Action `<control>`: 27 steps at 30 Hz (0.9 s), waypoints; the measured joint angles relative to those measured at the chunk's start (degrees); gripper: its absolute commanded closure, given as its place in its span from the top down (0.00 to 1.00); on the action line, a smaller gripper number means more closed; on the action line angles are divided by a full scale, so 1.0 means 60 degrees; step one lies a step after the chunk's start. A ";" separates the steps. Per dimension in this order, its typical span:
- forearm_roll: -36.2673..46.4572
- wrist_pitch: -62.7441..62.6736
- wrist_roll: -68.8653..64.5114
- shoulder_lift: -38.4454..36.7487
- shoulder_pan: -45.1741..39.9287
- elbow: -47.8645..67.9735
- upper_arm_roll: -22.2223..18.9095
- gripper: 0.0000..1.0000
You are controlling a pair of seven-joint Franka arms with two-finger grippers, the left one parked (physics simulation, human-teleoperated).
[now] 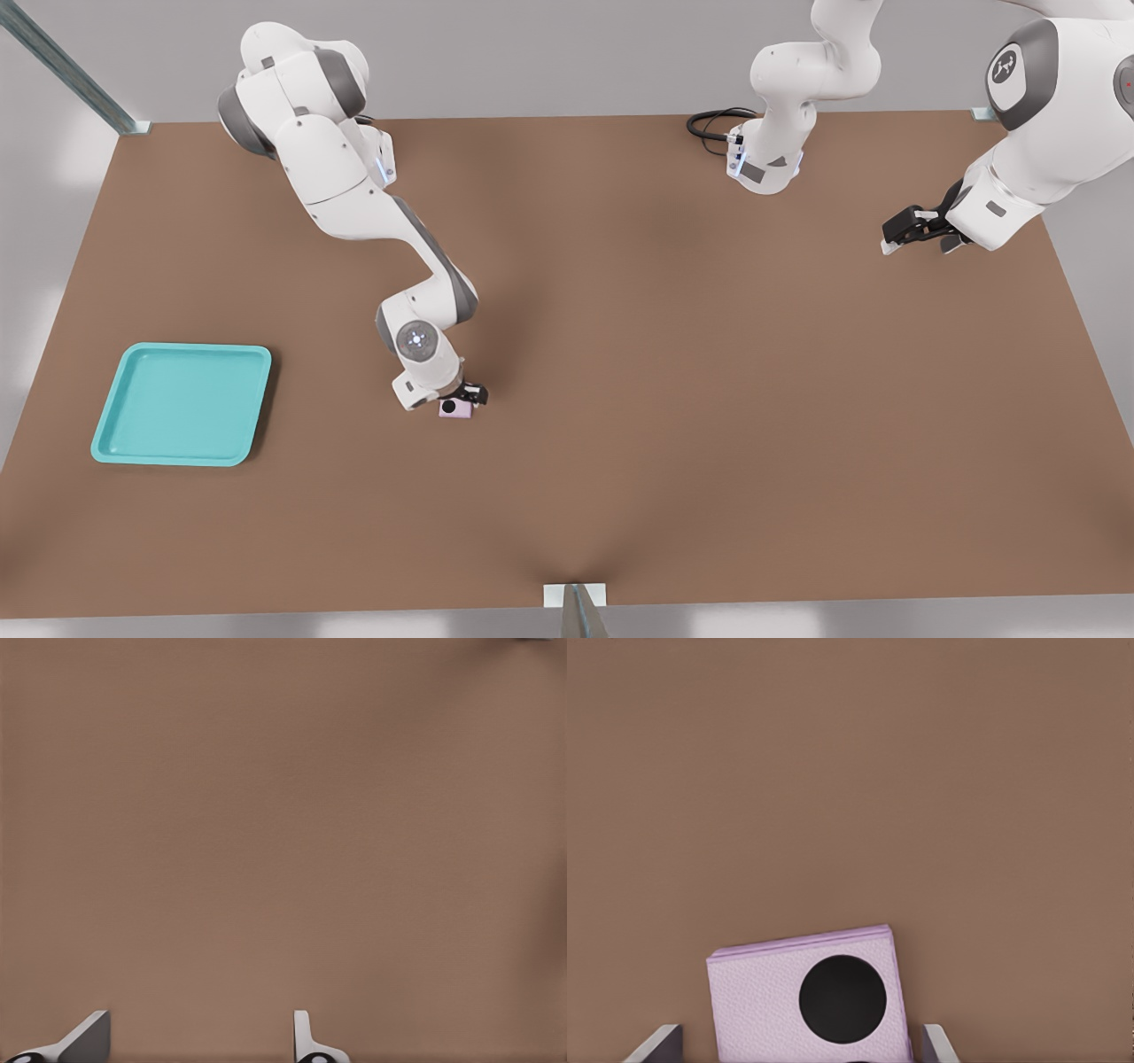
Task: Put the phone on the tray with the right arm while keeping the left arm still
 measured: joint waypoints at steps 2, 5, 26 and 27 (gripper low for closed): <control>-0.0003 0.0101 0.0090 -0.0020 0.0001 -0.0083 0.0000 1.00; -0.0112 0.0212 0.0174 0.0052 -0.0043 -0.0095 0.0000 1.00; -0.0633 -0.0306 0.0002 -0.1512 -0.1292 -0.0067 0.0015 0.76; -0.0631 -0.0485 -0.0165 -0.1755 -0.1722 -0.0155 0.0038 0.76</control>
